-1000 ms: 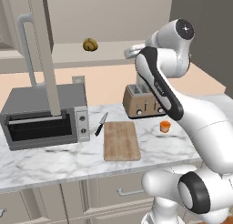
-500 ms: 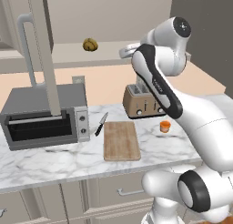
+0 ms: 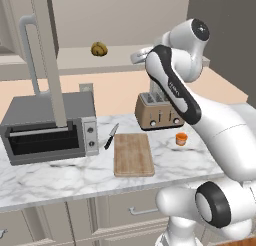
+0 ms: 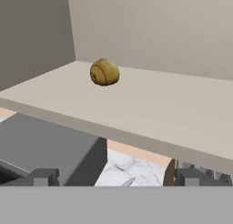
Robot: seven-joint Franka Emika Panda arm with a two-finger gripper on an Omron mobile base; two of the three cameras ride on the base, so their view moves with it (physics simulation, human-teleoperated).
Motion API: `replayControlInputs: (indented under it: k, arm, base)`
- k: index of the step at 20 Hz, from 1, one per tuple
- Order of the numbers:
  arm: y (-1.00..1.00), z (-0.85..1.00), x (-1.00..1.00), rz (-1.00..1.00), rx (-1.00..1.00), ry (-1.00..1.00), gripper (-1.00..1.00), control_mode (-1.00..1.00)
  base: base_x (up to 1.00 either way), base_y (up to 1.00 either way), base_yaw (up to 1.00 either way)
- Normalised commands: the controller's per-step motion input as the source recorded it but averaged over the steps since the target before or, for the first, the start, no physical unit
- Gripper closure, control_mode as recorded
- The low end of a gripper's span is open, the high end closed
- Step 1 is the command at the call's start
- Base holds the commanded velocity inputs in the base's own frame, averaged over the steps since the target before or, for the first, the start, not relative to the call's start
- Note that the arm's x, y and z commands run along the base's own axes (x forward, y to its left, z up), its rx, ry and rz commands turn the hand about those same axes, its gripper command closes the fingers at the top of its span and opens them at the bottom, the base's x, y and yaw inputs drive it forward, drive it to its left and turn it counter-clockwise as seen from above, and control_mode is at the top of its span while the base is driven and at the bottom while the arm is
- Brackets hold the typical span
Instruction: Pick the bread, place it on the cutting board, pick the jam, place it on the counter, and close the cabinet.
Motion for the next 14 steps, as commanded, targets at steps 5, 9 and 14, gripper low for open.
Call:
replayControlInputs:
  k: [5, 9, 14]
  arm:
    - [0.08, 0.0, 0.37, 0.0, 0.0, 0.0, -1.0, -1.0]
    - [0.06, 0.0, 0.42, 0.0, 0.0, 0.0, -1.0, -1.0]
    - [0.12, 0.0, 0.3, 0.0, 0.0, 0.0, -1.0, -1.0]
  base:
    - [0.0, 0.0, 0.0]
    - [0.0, 0.0, 0.0]
    - [0.0, 0.0, 0.0]
